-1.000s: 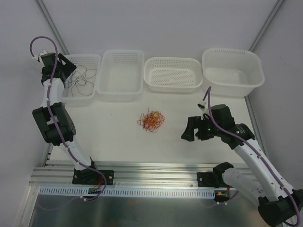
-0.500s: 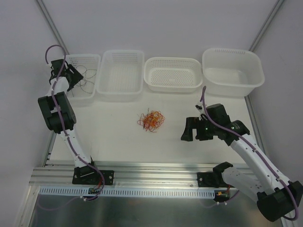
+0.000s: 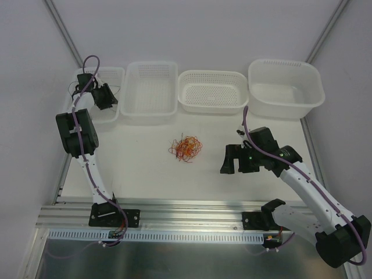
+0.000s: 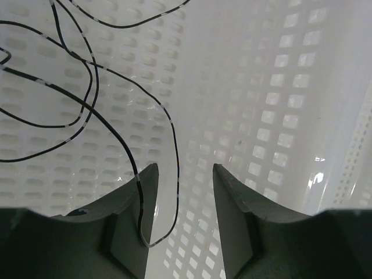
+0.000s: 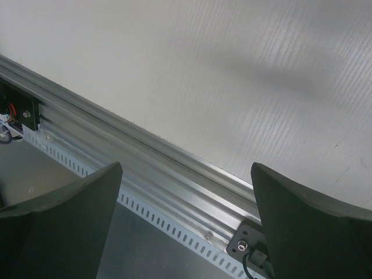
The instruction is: Untangle the cables
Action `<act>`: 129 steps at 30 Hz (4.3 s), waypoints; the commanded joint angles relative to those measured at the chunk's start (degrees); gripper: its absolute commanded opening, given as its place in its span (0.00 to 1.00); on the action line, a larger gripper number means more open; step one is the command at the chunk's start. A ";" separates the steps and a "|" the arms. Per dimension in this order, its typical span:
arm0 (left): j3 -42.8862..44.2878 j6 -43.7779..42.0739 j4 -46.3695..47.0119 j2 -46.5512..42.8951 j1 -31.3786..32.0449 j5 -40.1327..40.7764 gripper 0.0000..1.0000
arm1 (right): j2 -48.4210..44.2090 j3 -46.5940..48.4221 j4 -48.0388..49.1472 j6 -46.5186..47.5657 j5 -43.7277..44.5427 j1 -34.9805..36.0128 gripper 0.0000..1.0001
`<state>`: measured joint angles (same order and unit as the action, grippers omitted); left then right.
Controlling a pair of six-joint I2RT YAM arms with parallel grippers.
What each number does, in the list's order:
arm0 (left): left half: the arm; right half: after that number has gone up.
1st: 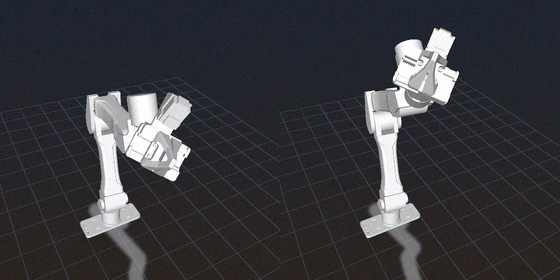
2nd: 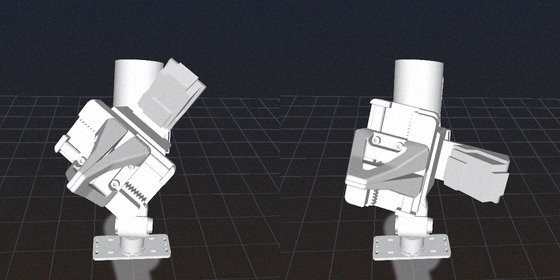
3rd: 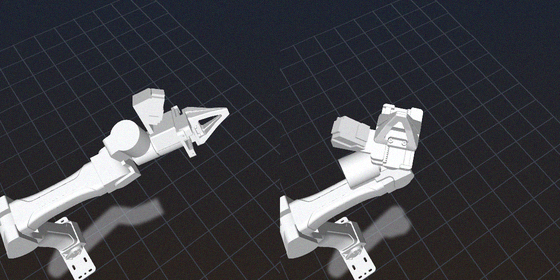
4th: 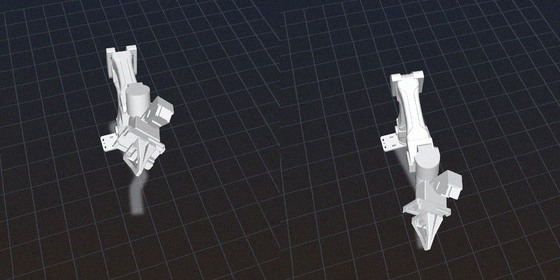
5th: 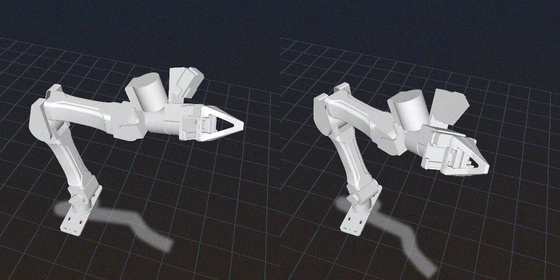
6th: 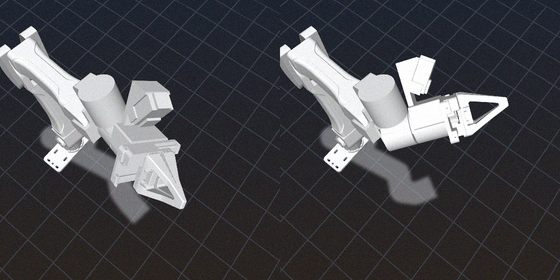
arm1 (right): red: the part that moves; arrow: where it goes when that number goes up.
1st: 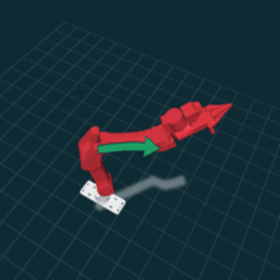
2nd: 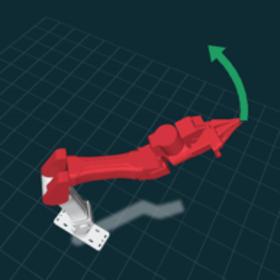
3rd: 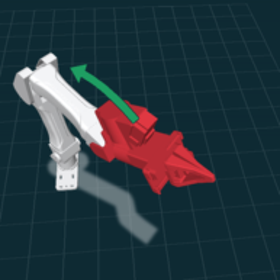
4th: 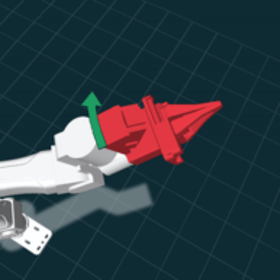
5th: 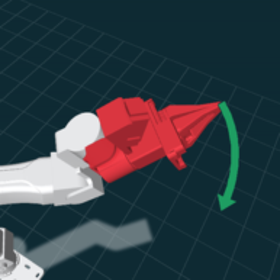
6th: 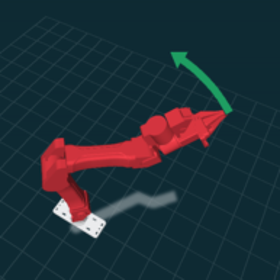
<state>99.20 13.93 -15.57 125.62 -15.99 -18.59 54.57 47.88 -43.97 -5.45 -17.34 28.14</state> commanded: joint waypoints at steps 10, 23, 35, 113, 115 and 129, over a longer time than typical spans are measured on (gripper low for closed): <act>-2.78 -3.39 -2.44 -12.76 0.34 2.49 0.61 | -1.13 2.75 0.46 -1.40 1.35 2.53 0.98; -19.71 6.19 -3.41 -40.24 5.96 8.57 0.99 | 2.90 5.20 5.29 0.88 3.19 4.29 0.99; -48.99 8.21 -3.32 -64.52 27.13 3.64 0.99 | 16.18 11.79 16.54 -4.63 10.65 6.92 0.96; -62.46 25.96 20.84 -56.11 56.77 12.87 0.87 | 23.48 27.53 24.72 -7.99 15.85 26.26 0.01; -62.20 27.37 21.46 -53.83 57.90 16.19 0.84 | 23.31 27.53 24.98 -8.61 15.41 26.87 0.01; -62.19 38.10 24.63 -42.39 60.20 25.26 0.36 | 15.23 30.34 17.79 -5.98 23.03 28.99 0.01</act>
<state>37.21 49.45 7.29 82.56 43.88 3.29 75.94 75.20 -23.83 -13.67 0.58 56.95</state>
